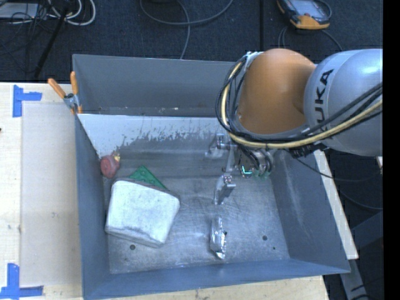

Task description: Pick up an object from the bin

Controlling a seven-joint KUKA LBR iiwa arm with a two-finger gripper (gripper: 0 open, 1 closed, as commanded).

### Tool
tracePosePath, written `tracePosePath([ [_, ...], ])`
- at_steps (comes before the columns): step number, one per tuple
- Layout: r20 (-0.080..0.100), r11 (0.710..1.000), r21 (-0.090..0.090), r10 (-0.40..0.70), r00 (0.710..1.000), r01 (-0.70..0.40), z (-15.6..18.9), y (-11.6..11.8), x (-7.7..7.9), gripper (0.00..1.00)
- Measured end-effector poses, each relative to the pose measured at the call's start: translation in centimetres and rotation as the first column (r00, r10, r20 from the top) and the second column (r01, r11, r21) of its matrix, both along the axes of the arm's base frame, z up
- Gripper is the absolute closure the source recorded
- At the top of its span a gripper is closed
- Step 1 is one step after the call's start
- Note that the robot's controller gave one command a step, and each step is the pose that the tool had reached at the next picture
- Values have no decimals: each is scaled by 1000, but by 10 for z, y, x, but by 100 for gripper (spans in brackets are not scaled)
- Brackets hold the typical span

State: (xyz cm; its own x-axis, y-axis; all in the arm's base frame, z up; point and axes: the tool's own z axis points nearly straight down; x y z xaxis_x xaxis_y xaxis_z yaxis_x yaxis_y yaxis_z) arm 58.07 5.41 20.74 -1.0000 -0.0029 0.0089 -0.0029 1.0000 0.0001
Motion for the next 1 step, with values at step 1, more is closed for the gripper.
tracePosePath([
  [1,5,986,-3,-164,986,164,-115,101,-25,0],
])
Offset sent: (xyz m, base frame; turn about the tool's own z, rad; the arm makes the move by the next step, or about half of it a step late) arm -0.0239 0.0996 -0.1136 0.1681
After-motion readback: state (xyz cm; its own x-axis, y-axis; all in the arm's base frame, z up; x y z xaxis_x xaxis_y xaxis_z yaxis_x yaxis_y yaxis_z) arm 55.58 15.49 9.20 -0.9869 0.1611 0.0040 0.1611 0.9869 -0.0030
